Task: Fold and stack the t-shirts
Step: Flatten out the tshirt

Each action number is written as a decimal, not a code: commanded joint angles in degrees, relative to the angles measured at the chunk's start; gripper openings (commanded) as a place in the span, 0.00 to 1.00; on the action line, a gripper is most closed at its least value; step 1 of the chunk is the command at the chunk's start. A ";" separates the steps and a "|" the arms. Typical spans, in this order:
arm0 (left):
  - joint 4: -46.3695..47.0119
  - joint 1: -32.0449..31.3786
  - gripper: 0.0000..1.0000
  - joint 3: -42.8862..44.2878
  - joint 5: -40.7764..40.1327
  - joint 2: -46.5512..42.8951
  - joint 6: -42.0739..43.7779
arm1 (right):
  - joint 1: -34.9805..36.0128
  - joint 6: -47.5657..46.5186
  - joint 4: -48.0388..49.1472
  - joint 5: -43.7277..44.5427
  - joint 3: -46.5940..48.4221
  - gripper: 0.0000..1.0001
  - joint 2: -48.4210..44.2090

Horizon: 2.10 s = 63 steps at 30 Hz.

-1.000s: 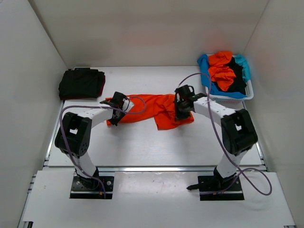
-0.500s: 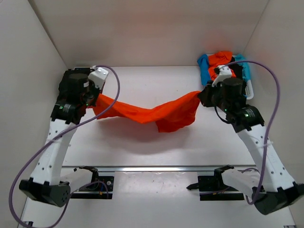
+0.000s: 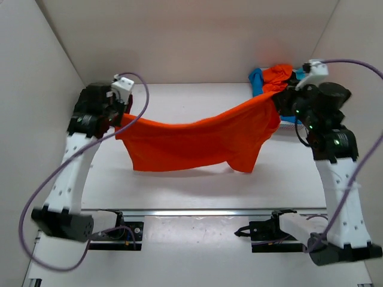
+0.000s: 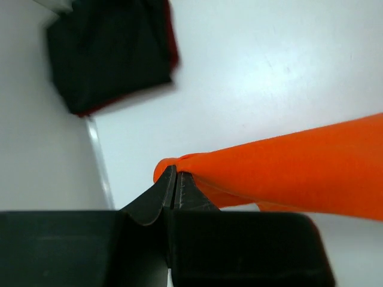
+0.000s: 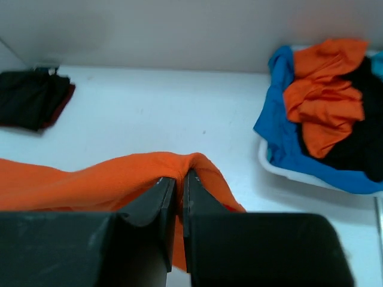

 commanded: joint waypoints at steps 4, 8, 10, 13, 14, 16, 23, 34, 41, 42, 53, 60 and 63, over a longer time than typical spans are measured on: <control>1.50 -0.08 0.08 -2.14 4.48 19.06 -1.78 | 1.77 -0.72 3.12 -6.97 -4.07 0.00 17.24; -1.01 -0.61 0.11 12.48 7.10 38.27 -2.30 | 2.30 -1.77 3.31 -8.64 2.13 0.00 28.84; -4.26 -0.08 0.14 22.67 8.33 47.94 -4.06 | 2.13 -0.63 2.52 -9.60 9.16 0.00 38.31; -2.71 -0.87 0.23 31.07 3.35 56.86 -4.41 | 0.29 3.59 0.51 -12.25 19.96 0.49 49.13; -1.57 -1.83 0.40 33.09 -0.06 58.01 -4.59 | 0.37 3.42 -0.64 -10.86 22.09 0.60 52.04; -0.68 -2.45 0.85 35.30 -2.91 58.29 -6.78 | 0.63 2.54 -1.00 -9.52 26.76 0.75 53.83; 1.26 -2.10 0.99 24.02 2.09 43.56 -11.09 | -0.16 2.89 -0.47 -7.68 6.44 0.88 40.33; 2.91 2.82 0.93 -16.53 16.69 28.14 -18.30 | 3.09 10.35 3.83 -4.00 -32.37 0.81 21.31; 7.14 4.84 0.98 -18.39 19.32 36.13 -22.43 | 1.95 15.28 8.85 -1.71 -41.34 0.82 21.39; 7.49 4.75 0.97 -19.09 18.89 36.49 -22.61 | 1.95 15.19 8.93 -1.44 -42.13 0.83 21.92; 7.59 4.40 0.13 -17.43 22.76 43.43 -21.91 | 1.25 19.23 16.32 -3.66 -49.26 0.51 22.88; 8.20 3.61 0.00 -17.60 23.10 42.74 -20.68 | 0.98 18.97 9.90 -2.14 -44.69 0.22 31.59; 7.50 4.66 0.00 -18.13 25.03 40.89 -19.62 | 1.77 18.89 10.33 -2.49 -43.63 0.00 31.85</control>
